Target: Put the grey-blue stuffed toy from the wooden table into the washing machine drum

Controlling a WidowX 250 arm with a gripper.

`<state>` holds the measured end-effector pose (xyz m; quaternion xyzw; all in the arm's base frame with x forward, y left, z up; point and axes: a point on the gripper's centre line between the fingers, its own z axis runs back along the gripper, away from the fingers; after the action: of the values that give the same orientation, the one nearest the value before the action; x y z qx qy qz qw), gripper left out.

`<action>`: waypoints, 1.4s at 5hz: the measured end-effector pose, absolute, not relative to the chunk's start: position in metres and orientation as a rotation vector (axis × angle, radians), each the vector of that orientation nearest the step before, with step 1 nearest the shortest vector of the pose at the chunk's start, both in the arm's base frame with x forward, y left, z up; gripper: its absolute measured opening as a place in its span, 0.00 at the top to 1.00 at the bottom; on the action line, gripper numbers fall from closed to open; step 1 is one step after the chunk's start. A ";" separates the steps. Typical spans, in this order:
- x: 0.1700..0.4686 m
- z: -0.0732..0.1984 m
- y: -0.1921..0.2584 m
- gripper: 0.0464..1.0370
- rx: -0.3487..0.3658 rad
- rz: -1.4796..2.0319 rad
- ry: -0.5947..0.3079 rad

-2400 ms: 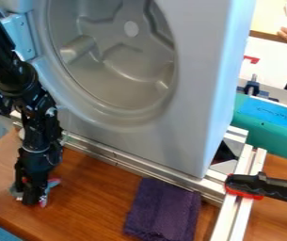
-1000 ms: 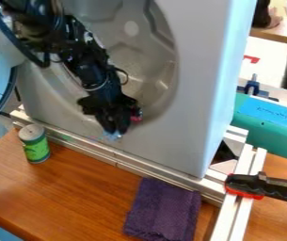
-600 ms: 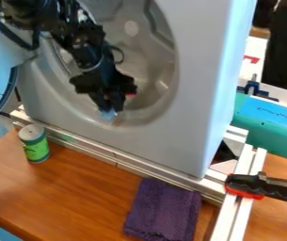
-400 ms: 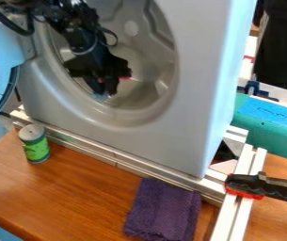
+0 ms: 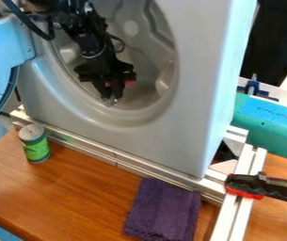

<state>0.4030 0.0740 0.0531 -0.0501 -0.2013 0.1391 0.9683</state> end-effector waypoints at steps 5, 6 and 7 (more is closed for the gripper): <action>0.325 0.073 0.087 0.04 0.102 0.300 -0.395; 0.308 0.072 0.094 0.04 0.165 0.238 -0.292; 0.299 0.074 0.106 0.04 0.253 0.175 -0.220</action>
<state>0.2993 0.1061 0.0744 0.1259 -0.1092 0.0870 0.9822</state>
